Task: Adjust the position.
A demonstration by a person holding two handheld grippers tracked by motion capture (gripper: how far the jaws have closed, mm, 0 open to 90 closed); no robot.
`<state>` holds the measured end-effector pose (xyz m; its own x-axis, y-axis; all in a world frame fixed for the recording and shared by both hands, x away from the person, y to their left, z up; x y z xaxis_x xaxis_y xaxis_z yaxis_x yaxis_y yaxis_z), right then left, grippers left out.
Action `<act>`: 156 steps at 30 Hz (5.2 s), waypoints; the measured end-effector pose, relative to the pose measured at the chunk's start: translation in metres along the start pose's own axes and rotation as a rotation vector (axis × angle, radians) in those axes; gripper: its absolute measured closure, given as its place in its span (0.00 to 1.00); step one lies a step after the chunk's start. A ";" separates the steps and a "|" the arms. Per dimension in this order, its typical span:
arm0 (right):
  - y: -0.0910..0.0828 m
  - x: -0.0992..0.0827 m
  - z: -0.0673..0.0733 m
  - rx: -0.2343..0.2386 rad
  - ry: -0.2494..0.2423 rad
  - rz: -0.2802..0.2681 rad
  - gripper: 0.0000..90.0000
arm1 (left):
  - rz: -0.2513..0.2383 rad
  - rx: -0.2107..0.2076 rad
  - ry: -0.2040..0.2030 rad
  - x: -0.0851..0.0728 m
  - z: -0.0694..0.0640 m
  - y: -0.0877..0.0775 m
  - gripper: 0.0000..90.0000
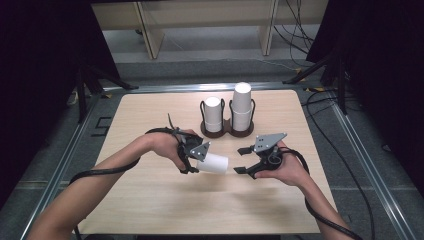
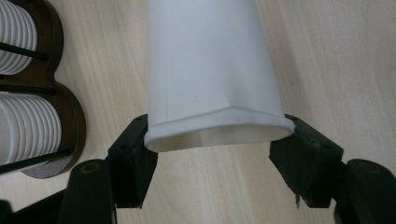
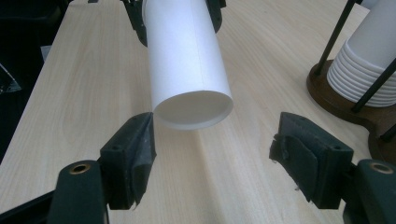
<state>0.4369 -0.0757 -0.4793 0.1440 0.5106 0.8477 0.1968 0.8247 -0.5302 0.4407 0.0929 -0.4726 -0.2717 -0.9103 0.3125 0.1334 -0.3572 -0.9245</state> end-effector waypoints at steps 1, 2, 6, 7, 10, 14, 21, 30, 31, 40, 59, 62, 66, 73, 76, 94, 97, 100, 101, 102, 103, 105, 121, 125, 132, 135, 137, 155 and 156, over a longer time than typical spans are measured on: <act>0.000 0.000 0.000 0.000 -0.003 0.004 0.32 | 0.002 -0.001 -0.002 0.000 0.000 0.000 0.36; 0.000 0.000 0.000 -0.001 -0.006 0.005 0.32 | 0.006 -0.004 -0.003 0.000 -0.001 0.000 0.36; 0.000 0.002 -0.001 -0.001 -0.017 0.007 0.32 | 0.021 -0.008 -0.002 0.000 -0.001 -0.002 0.37; 0.000 0.002 0.000 0.002 -0.010 0.013 0.32 | 0.026 -0.010 -0.002 0.000 -0.001 -0.002 0.37; 0.002 0.002 0.001 0.007 -0.009 0.021 0.32 | 0.036 -0.013 -0.001 0.000 -0.001 -0.003 0.37; 0.004 0.003 0.000 0.009 -0.023 0.020 0.33 | 0.063 -0.019 0.020 -0.001 0.001 -0.004 0.37; 0.006 0.003 0.000 0.017 -0.026 0.039 0.33 | 0.051 -0.017 0.013 0.002 0.000 -0.004 0.37; 0.007 0.007 0.000 0.018 -0.050 0.041 0.33 | 0.072 -0.018 0.036 0.004 0.002 -0.005 0.38; 0.007 0.007 0.000 0.021 -0.042 0.042 0.33 | 0.078 -0.022 0.040 0.003 0.001 -0.005 0.38; 0.010 0.009 0.000 0.014 -0.057 0.061 0.33 | 0.142 -0.022 0.032 0.002 0.003 -0.007 0.38; 0.022 0.023 0.003 0.026 -0.091 0.095 0.33 | 0.195 -0.033 0.040 0.010 0.005 -0.005 0.38; 0.025 0.026 0.006 0.040 -0.084 0.102 0.33 | 0.201 -0.037 0.038 0.011 0.006 -0.004 0.38; 0.028 0.028 0.006 0.041 -0.087 0.108 0.32 | 0.218 -0.038 0.050 0.011 0.007 -0.004 0.38; 0.035 0.030 0.008 0.049 -0.101 0.118 0.32 | 0.193 -0.037 0.018 0.016 0.006 -0.001 0.39; 0.038 0.030 0.009 0.053 -0.104 0.125 0.32 | 0.221 -0.039 0.044 0.014 0.007 -0.002 0.38; 0.055 0.026 0.013 0.069 -0.124 0.162 0.32 | 0.219 -0.046 0.052 0.014 0.007 0.000 0.39; 0.056 0.027 0.015 0.072 -0.115 0.162 0.32 | 0.220 -0.043 0.052 0.014 0.007 -0.001 0.39; 0.058 0.027 0.015 0.075 -0.119 0.160 0.32 | 0.215 -0.042 0.049 0.014 0.006 0.000 0.39; 0.059 0.028 0.013 0.070 -0.146 0.155 0.32 | 0.214 -0.043 0.048 0.015 0.006 0.000 0.39; 0.059 0.027 0.016 0.076 -0.117 0.164 0.32 | 0.214 -0.044 0.049 0.015 0.006 0.000 0.39; 0.060 0.027 0.015 0.078 -0.130 0.159 0.32 | 0.214 -0.044 0.050 0.015 0.006 0.000 0.39; 0.061 0.027 0.015 0.072 -0.131 0.160 0.32 | 0.217 -0.050 0.053 0.015 0.007 0.000 0.39; 0.065 0.024 0.016 0.071 -0.133 0.172 0.33 | 0.217 -0.061 0.035 0.015 0.004 0.000 0.39; 0.066 0.023 0.018 0.079 -0.122 0.173 0.33 | 0.216 -0.056 0.042 0.016 0.005 0.000 0.39; 0.067 0.022 0.016 0.062 -0.127 0.167 0.39 | 0.200 -0.060 0.040 0.017 0.005 -0.001 0.39; 0.067 0.021 0.016 0.066 -0.129 0.162 0.41 | 0.201 -0.065 0.053 0.018 0.005 -0.003 0.39; 0.066 0.018 0.019 0.069 -0.084 0.176 0.41 | 0.182 -0.064 0.039 0.019 0.003 -0.002 0.39; 0.059 0.012 0.012 -0.024 -0.177 0.056 0.41 | -0.093 0.091 -0.068 0.008 0.013 -0.008 0.12; 0.058 0.011 0.014 -0.021 -0.149 0.052 0.41 | -0.123 0.109 -0.082 0.007 0.014 -0.009 0.12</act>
<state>0.4363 -0.0190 -0.5004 0.0094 0.5839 0.8117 0.2134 0.7919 -0.5721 0.4509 0.0867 -0.4591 -0.2141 -0.8709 0.4424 0.2073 -0.4831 -0.8507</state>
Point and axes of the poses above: each handheld gripper's, and its own axes: y roughly forward along the jaws, x roughly out of its top, z roughly to its left, the point moved 9 cm from there along y, roughly forward along the jaws
